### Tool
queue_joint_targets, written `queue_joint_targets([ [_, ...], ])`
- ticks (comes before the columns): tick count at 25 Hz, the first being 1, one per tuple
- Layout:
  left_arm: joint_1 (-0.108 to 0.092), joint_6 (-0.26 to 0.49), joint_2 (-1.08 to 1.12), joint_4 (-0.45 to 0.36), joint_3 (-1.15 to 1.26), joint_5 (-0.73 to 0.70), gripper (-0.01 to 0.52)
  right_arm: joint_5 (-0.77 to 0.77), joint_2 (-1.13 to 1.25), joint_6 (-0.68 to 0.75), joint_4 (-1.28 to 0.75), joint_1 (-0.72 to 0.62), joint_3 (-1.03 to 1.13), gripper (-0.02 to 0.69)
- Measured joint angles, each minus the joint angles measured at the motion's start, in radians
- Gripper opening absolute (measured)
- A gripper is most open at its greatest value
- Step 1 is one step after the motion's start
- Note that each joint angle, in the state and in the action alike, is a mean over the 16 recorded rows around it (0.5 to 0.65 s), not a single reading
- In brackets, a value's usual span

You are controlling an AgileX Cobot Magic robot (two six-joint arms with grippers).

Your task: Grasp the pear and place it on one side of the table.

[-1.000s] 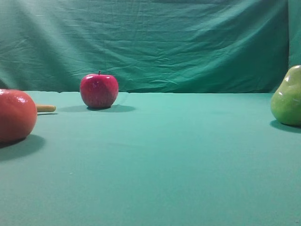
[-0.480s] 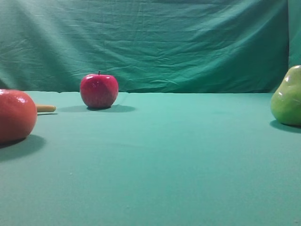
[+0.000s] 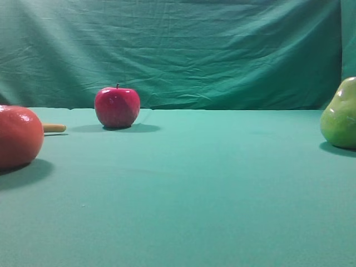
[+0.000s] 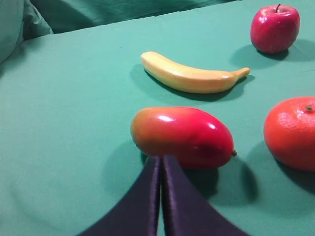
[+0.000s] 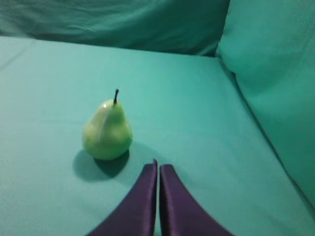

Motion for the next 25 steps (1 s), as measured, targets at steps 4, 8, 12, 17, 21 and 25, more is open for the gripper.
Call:
queue_joint_targets([
  [4,0.000,0.000,0.000,0.000,0.000,0.000,0.000,-0.049,-0.026,0.000,-0.011,-0.026,0.092,0.000],
  [8,0.000,0.000,0.000,0.000,0.000,0.000,0.000,-0.094,-0.028,0.001,-0.011,-0.037,0.146,0.000],
  [12,0.000,0.000,0.000,0.000,0.000,0.000,0.000,-0.121,-0.028,0.001,-0.011,-0.039,0.176,0.000],
  [17,0.000,0.000,0.000,0.000,0.000,0.000,0.000,-0.137,-0.028,0.002,-0.010,-0.040,0.192,0.000],
  [21,0.000,0.000,0.000,0.000,0.000,0.000,0.000,-0.142,-0.028,0.002,-0.010,-0.040,0.193,0.000],
  [25,0.000,0.000,0.000,0.000,0.000,0.000,0.000,-0.142,-0.028,0.002,-0.010,-0.040,0.193,0.000],
])
